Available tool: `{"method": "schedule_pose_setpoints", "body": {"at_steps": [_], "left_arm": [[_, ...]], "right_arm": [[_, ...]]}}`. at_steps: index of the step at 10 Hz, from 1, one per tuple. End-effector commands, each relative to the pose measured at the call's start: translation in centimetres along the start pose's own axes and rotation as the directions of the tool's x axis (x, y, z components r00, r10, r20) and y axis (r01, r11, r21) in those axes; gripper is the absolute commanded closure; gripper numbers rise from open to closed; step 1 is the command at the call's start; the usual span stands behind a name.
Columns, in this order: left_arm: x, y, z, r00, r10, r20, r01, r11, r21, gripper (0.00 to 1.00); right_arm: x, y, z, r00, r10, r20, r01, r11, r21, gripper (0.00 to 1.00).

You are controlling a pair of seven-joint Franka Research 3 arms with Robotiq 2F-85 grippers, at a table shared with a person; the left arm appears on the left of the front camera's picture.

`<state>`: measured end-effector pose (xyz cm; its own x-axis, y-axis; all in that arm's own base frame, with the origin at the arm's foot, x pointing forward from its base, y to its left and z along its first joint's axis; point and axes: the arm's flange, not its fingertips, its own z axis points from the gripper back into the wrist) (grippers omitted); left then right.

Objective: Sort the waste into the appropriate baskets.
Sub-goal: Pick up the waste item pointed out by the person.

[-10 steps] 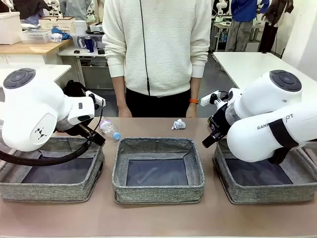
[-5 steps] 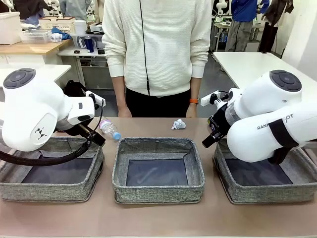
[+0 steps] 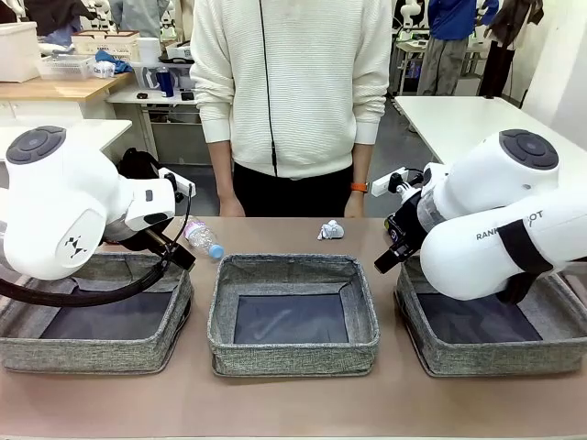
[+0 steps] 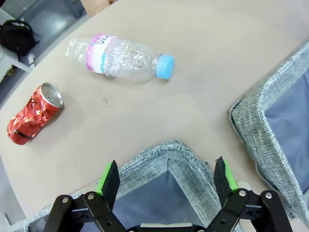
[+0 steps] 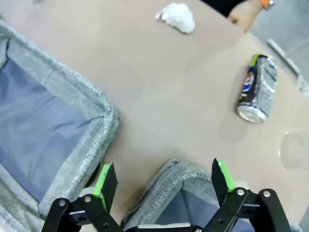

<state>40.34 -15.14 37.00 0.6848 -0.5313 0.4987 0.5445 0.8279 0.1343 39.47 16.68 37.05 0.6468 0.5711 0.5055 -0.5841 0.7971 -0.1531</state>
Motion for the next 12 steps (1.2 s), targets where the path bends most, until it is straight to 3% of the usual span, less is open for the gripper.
{"method": "schedule_pose_setpoints", "body": {"at_steps": [1,2,3,5,7,8,9,10,11,12], "left_arm": [[0.0,0.0,0.0,1.0,0.0,0.0,0.0,1.0,0.0,0.0],[0.9,-0.1,3.4,1.0,-0.014,0.026,0.014,0.999,0.032,0.0],[1.5,-1.3,8.8,1.0,-0.027,-0.009,0.027,0.999,0.033,0.0],[-0.5,-5.2,20.0,0.975,-0.12,0.189,0.105,0.991,0.086,0.0],[-3.0,-7.4,22.7,0.951,-0.167,0.261,0.151,0.985,0.08,0.0],[-2.5,-7.1,21.4,0.968,-0.109,0.228,0.077,0.987,0.143,0.0],[3.0,-6.4,24.4,0.955,-0.167,0.244,0.144,0.984,0.108,0.0],[3.0,-6.4,24.4,0.955,-0.167,0.244,0.144,0.984,0.108,0.0],[2.3,-7.3,26.5,0.951,-0.165,0.261,0.138,0.983,0.121,0.0],[2.4,-7.1,25.8,0.962,-0.099,0.255,0.097,0.995,0.019,0.0]], "right_arm": [[0.0,0.0,0.0,1.0,0.0,0.0,0.0,1.0,0.0,0.0],[1.1,-0.6,4.0,0.999,-0.021,0.041,0.02,0.999,0.045,0.0],[1.9,-0.6,9.4,0.997,-0.036,0.076,0.034,0.999,0.026,0.0],[0.3,1.4,19.8,0.986,0.007,0.164,-0.016,0.999,0.051,0.0],[-2.6,2.8,22.7,0.986,-0.011,0.167,0.021,0.998,-0.06,0.0],[-3.1,2.7,21.9,0.977,0.028,0.211,0.005,0.988,-0.154,0.0],[1.5,1.7,23.3,0.984,0.019,0.178,-0.015,1.0,-0.023,0.0],[1.5,1.7,23.3,0.984,0.019,0.178,-0.015,1.0,-0.023,0.0],[0.8,1.9,25.9,0.978,0.032,0.206,-0.018,0.997,-0.069,0.0],[0.7,1.5,24.7,0.987,-0.005,0.164,0.013,0.999,-0.047,0.0]]}}
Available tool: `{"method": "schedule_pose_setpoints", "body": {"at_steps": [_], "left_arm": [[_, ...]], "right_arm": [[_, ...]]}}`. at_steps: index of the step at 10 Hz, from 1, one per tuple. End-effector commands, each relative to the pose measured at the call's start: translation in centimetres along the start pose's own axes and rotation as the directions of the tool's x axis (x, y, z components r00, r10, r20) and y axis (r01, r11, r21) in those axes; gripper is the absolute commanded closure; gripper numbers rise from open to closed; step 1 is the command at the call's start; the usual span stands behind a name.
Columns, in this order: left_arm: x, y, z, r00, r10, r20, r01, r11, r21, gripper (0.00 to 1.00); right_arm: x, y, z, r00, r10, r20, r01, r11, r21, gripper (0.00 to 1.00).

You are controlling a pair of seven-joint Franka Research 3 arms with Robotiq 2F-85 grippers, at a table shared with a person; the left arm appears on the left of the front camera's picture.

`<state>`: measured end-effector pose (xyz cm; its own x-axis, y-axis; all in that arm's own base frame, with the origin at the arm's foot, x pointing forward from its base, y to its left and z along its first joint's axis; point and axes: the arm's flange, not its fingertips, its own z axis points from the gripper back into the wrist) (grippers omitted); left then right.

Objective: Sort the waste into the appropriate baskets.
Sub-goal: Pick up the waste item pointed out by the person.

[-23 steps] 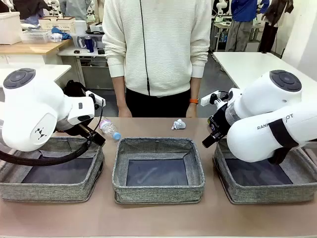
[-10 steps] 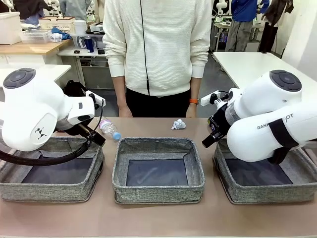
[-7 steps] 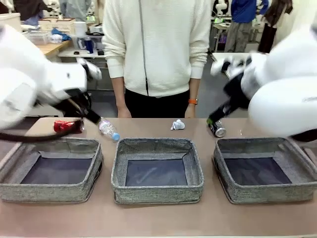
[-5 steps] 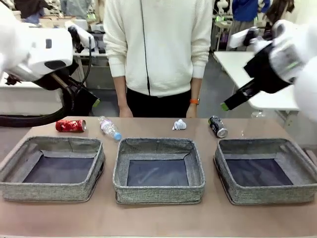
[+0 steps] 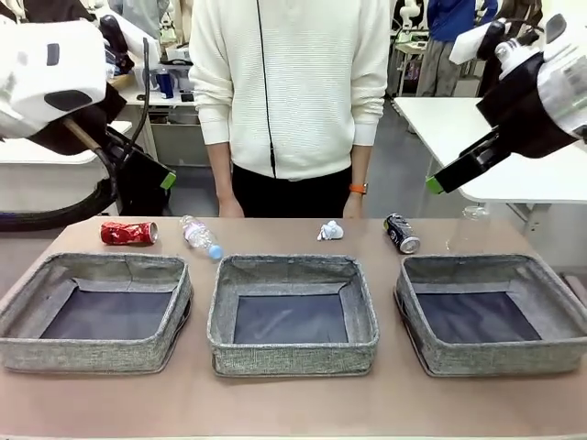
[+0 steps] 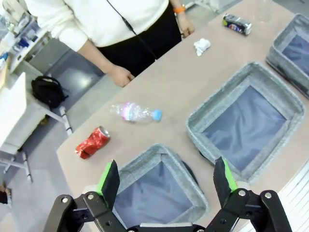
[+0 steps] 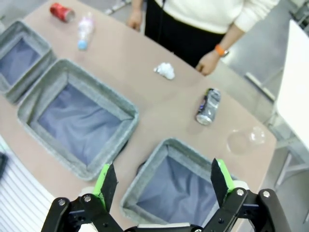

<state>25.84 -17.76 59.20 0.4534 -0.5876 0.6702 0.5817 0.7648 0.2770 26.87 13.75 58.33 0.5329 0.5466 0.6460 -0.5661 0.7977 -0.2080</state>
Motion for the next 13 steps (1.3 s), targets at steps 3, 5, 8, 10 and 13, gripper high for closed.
{"method": "schedule_pose_setpoints", "body": {"at_steps": [3,5,8,10,13], "left_arm": [[-2.4,5.2,0.2,0.953,0.242,-0.183,-0.29,0.904,-0.314,0.0],[-8.0,12.4,0.1,0.866,0.429,-0.256,-0.499,0.723,-0.478,0.0],[-19.0,19.0,1.3,0.681,0.702,-0.21,-0.647,0.442,-0.622,0.0],[-27.2,22.0,1.7,0.549,0.811,-0.202,-0.644,0.256,-0.721,0.0],[-37.3,22.8,-2.6,0.344,0.865,-0.365,-0.709,-0.016,-0.705,0.0]], "right_arm": [[-2.5,-2.0,0.2,0.991,-0.134,-0.001,0.131,0.96,0.247,0.0],[-7.1,-4.3,0.7,0.956,-0.295,0.0,0.263,0.854,0.449,0.0],[-16.9,-8.1,0.7,0.827,-0.554,-0.089,0.511,0.678,0.528,0.0],[-25.9,-13.7,-0.4,0.704,-0.691,-0.167,0.631,0.499,0.594,0.0],[-34.0,-16.1,-3.6,0.543,-0.839,-0.02,0.545,0.334,0.769,0.0]]}}
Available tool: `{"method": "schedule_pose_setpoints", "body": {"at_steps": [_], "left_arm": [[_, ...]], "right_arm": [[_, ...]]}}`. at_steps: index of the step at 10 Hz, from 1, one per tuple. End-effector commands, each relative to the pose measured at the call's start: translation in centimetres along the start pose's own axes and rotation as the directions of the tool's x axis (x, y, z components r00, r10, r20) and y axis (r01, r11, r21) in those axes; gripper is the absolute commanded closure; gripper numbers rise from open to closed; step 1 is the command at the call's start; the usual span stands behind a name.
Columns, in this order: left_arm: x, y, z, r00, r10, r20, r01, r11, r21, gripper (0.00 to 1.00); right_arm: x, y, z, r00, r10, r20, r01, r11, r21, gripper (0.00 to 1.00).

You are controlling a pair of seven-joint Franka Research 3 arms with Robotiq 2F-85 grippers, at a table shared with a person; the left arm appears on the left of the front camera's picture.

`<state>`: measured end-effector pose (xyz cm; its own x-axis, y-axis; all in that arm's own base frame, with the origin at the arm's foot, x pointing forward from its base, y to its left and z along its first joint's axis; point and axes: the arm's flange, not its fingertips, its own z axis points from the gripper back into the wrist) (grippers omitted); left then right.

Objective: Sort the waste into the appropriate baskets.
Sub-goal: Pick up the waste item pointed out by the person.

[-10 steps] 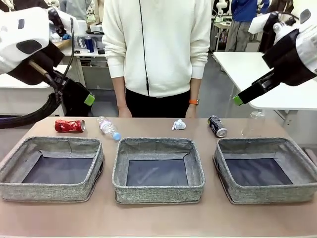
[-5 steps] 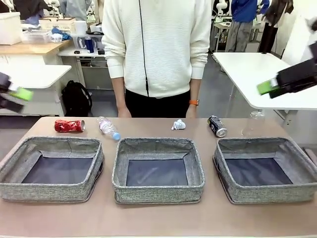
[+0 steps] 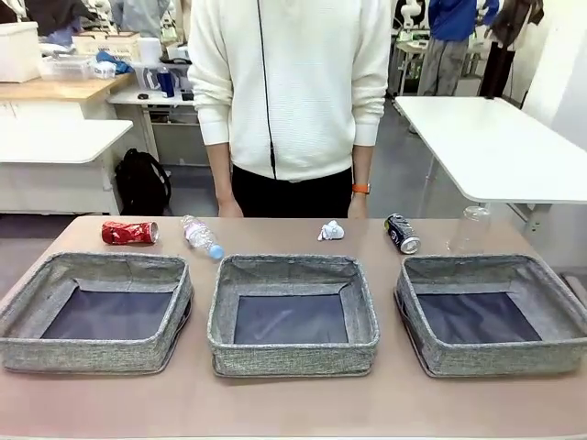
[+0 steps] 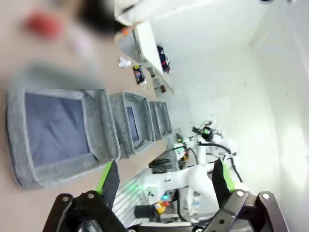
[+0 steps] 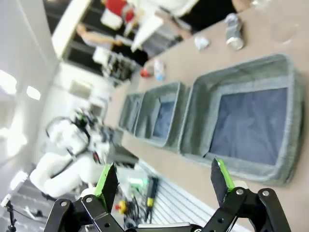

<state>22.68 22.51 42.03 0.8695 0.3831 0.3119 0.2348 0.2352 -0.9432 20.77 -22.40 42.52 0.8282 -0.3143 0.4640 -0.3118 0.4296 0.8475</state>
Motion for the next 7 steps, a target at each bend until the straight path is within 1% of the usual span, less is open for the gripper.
{"method": "schedule_pose_setpoints", "body": {"at_steps": [1,7], "left_arm": [[1.21,-3.91,-1.31,0.996,-0.093,-0.015,0.094,0.995,0.031,0.0],[1.21,-3.91,-1.31,0.996,-0.093,-0.015,0.094,0.995,0.031,0.0]], "right_arm": [[1.78,4.47,-2.56,0.994,0.03,-0.107,-0.036,0.998,-0.06,0.0],[1.78,4.47,-2.56,0.994,0.03,-0.107,-0.036,0.998,-0.06,0.0]]}}
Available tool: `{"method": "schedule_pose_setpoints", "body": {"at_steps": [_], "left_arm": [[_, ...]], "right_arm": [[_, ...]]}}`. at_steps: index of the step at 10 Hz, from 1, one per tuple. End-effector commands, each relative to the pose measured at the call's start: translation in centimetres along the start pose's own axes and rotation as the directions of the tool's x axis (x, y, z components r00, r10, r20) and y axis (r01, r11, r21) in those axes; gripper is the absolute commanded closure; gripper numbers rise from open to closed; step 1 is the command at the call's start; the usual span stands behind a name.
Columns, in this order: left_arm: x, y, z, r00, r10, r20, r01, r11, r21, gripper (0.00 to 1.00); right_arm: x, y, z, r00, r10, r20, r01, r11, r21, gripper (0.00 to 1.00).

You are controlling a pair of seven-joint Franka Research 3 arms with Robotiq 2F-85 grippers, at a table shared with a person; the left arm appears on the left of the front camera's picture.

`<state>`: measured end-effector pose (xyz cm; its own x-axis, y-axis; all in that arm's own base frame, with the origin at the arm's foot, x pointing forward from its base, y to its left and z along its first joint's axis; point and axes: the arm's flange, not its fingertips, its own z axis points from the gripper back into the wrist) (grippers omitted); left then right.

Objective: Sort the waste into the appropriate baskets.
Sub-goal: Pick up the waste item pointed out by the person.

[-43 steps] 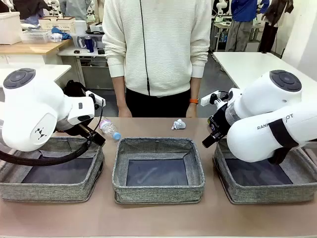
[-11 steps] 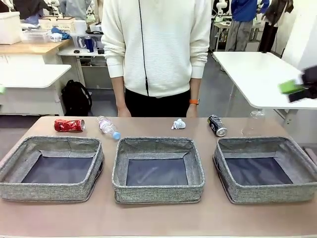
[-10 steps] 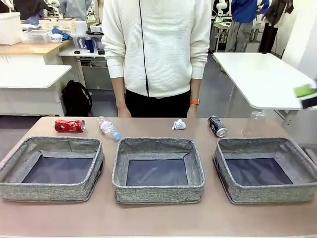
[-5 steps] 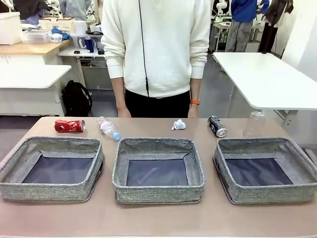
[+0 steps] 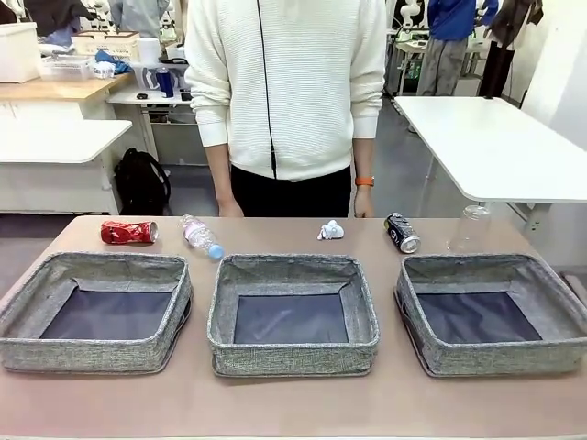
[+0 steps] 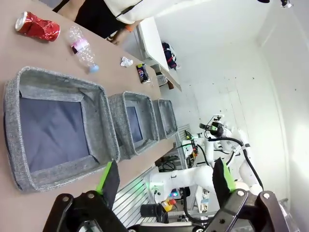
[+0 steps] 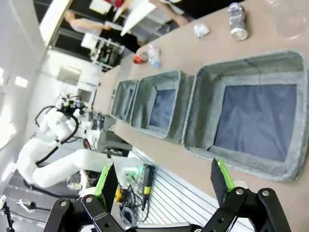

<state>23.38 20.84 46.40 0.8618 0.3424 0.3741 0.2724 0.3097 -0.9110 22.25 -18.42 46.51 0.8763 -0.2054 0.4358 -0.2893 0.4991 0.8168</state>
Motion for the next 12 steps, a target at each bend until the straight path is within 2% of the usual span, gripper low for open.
{"method": "schedule_pose_setpoints", "body": {"at_steps": [1,12], "left_arm": [[-0.16,0.42,-0.04,1.0,-0.023,0.012,0.023,0.999,-0.022,0.0],[-0.16,0.42,-0.04,1.0,-0.023,0.012,0.023,0.999,-0.022,0.0]], "right_arm": [[-0.11,-0.19,0.45,1.0,0.021,0.016,-0.021,1.0,0.015,0.0],[-0.11,-0.19,0.45,1.0,0.021,0.016,-0.021,1.0,0.015,0.0]]}}
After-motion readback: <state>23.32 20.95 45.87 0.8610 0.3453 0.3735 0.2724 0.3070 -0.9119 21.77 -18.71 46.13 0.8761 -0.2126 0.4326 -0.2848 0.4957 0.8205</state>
